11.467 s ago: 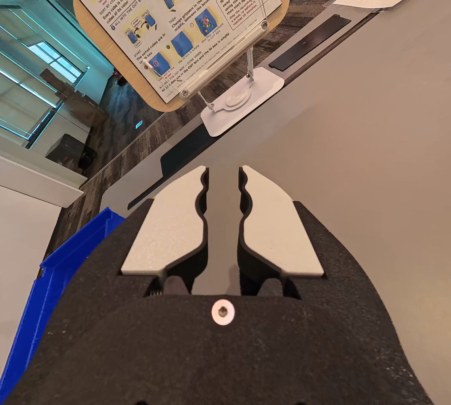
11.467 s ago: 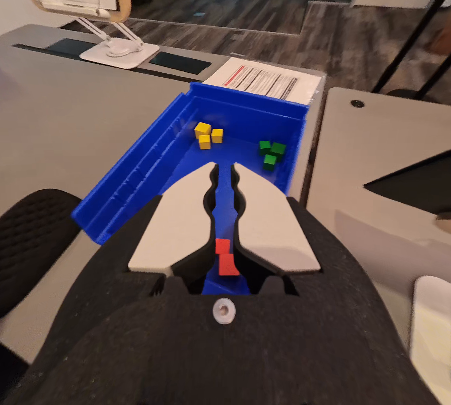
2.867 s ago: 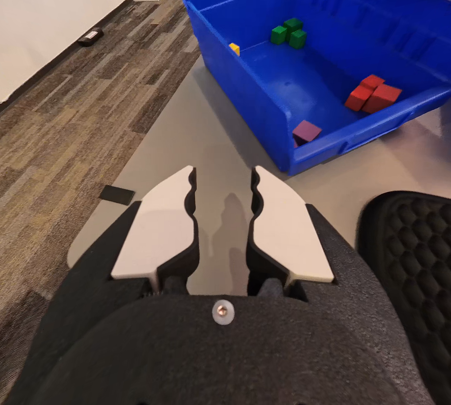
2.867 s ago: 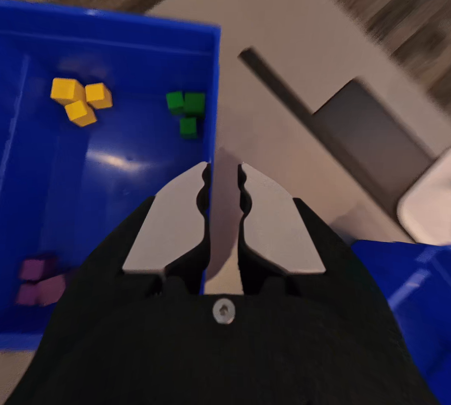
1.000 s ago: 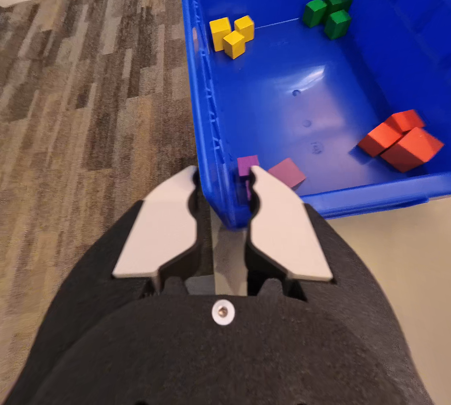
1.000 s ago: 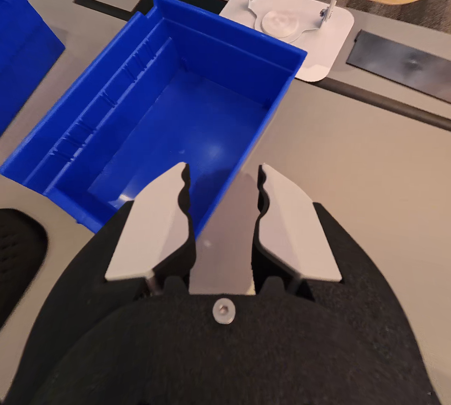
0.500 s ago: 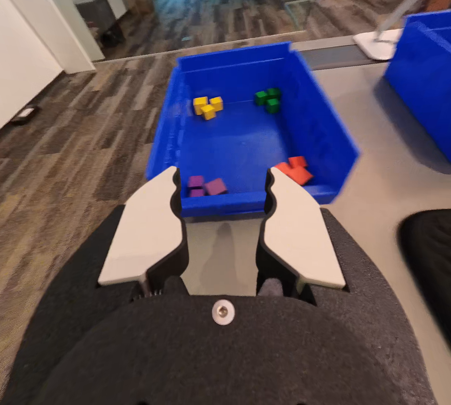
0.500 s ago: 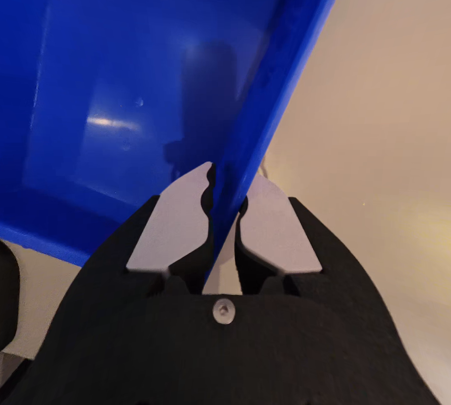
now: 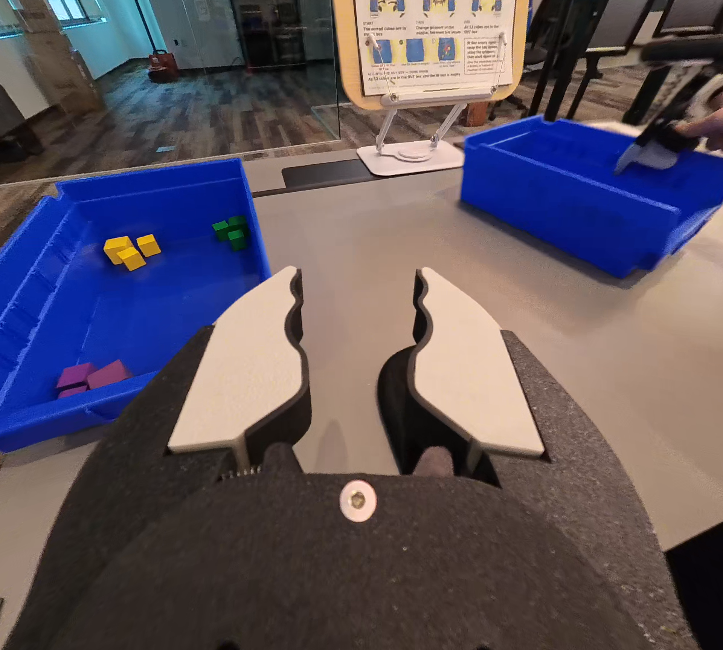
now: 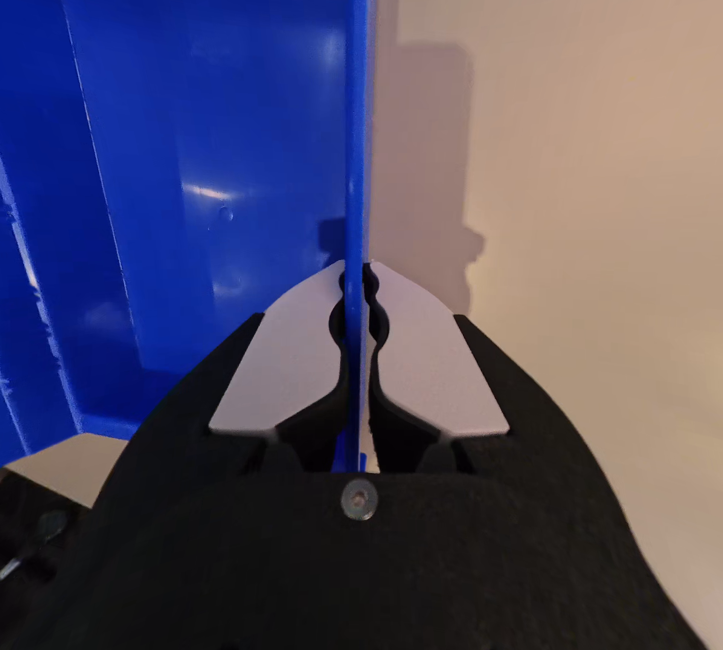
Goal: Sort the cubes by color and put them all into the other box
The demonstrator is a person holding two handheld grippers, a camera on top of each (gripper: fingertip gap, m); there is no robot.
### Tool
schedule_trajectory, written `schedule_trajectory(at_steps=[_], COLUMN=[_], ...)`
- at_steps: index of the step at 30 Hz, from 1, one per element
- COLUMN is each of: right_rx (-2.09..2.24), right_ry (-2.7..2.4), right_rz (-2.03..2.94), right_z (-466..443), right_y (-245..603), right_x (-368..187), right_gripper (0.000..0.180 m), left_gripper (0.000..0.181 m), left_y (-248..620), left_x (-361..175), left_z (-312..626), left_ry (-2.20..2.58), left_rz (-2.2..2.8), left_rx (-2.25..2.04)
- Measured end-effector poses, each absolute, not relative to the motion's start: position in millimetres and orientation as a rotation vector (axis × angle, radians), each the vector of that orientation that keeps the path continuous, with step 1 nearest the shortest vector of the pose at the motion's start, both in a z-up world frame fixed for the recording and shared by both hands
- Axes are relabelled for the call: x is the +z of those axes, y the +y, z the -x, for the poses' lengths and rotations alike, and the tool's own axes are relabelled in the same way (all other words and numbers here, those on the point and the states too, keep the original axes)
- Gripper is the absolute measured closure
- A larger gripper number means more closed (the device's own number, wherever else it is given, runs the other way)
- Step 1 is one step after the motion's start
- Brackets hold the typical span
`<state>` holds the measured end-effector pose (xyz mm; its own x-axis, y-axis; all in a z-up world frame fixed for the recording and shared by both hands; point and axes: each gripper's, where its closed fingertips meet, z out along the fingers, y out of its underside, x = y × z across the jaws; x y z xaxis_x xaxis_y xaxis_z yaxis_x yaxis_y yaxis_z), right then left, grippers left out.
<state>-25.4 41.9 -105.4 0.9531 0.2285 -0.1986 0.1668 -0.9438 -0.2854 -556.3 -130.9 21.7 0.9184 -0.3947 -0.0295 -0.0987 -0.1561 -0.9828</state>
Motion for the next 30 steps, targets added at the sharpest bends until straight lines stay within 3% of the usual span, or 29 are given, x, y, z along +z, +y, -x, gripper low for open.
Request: schedule_trajectory(at_steps=[15,30], right_rx=[0.289,0.221], right_ry=[0.041,-0.029], right_rz=[2.83,2.793], right_z=[-286.5,-345.1], right_y=[-43.8,-62.9], right_x=[-109.4,-109.1], right_gripper=[0.175,0.175], left_gripper=[0.13,0.129], left_y=[-110.1,-95.6], left_x=[25.2,28.1], left_z=[482.4,437.5], left_ry=[0.456,0.553], left_rz=[1.776,1.803], left_rx=[-0.191,-0.122])
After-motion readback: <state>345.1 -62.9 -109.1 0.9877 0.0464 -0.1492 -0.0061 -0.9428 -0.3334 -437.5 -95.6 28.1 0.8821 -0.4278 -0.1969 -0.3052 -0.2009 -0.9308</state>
